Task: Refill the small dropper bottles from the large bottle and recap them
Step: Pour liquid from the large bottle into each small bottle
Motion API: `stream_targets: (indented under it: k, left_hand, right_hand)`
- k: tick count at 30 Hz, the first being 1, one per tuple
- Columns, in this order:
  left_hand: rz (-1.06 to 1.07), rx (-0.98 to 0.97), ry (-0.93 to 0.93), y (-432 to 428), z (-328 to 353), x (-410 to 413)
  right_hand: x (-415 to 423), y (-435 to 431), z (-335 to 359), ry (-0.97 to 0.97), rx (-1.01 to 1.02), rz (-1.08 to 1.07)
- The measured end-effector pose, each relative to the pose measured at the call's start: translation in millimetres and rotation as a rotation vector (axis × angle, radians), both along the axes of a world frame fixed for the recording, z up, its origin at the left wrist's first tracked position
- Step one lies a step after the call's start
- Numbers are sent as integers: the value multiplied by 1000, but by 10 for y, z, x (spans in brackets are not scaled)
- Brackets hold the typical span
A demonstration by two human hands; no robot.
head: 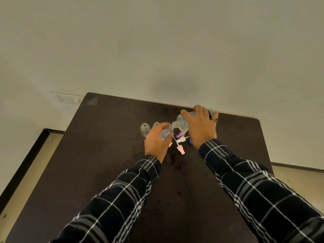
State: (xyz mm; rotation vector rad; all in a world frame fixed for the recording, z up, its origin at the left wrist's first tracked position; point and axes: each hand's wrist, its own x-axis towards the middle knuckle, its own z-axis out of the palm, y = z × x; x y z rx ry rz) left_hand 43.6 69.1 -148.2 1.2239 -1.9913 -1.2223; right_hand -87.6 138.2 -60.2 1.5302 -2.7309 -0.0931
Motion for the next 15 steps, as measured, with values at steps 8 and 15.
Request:
stream_targets:
  k: [8, 15]
  left_hand:
    - [-5, -3, -9, -7, -23, 1]
    - [2, -8, -5, 8, -10, -6]
  right_hand:
    - [9, 1, 18, -6, 16, -2]
    - [17, 14, 35, -5, 14, 0]
